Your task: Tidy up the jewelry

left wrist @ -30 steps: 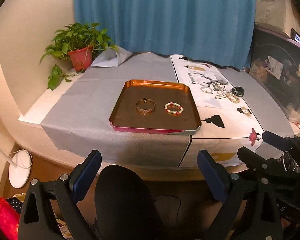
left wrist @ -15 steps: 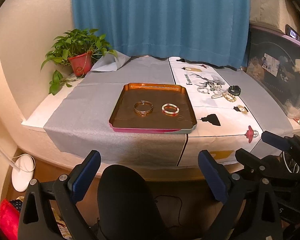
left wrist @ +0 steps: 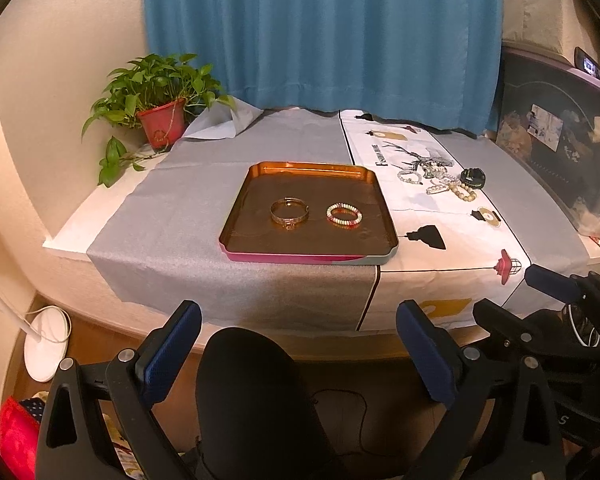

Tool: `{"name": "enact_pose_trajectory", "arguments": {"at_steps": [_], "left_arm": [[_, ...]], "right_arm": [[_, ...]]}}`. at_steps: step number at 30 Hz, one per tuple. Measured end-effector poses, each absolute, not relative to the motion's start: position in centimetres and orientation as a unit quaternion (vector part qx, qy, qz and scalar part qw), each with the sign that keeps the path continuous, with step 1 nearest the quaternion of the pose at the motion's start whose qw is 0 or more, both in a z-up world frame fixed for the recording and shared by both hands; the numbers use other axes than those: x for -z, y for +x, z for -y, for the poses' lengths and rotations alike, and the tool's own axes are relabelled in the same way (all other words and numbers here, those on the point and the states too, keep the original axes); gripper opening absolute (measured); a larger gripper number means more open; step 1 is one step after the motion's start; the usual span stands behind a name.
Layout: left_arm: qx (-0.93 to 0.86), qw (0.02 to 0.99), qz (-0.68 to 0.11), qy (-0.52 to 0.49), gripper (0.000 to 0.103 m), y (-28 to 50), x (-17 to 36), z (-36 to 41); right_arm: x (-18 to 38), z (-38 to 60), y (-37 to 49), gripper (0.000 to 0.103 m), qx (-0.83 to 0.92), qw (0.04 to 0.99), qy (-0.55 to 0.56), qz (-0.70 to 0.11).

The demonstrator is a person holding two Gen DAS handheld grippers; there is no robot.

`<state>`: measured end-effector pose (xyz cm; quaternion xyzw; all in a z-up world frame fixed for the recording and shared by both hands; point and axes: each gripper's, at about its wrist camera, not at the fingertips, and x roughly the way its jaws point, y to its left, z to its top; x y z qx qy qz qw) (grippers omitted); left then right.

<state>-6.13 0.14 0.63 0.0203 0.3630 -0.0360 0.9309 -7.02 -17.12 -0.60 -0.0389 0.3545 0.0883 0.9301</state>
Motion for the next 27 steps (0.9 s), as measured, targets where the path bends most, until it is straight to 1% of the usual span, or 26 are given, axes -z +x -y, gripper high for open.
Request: {"name": "enact_pose_trajectory", "arguments": {"at_steps": [16, 27], "left_arm": [[0.041, 0.925, -0.377, 0.026, 0.097, -4.7, 0.3, 0.2], [0.065, 0.916, -0.394, 0.044, 0.097, -2.0, 0.8, 3.1]], "right_arm": [[1.6, 17.5, -6.2, 0.071, -0.08, 0.928, -0.031, -0.363], [2.8, 21.3, -4.2, 0.071, -0.045, 0.925, 0.001, -0.376]]}}
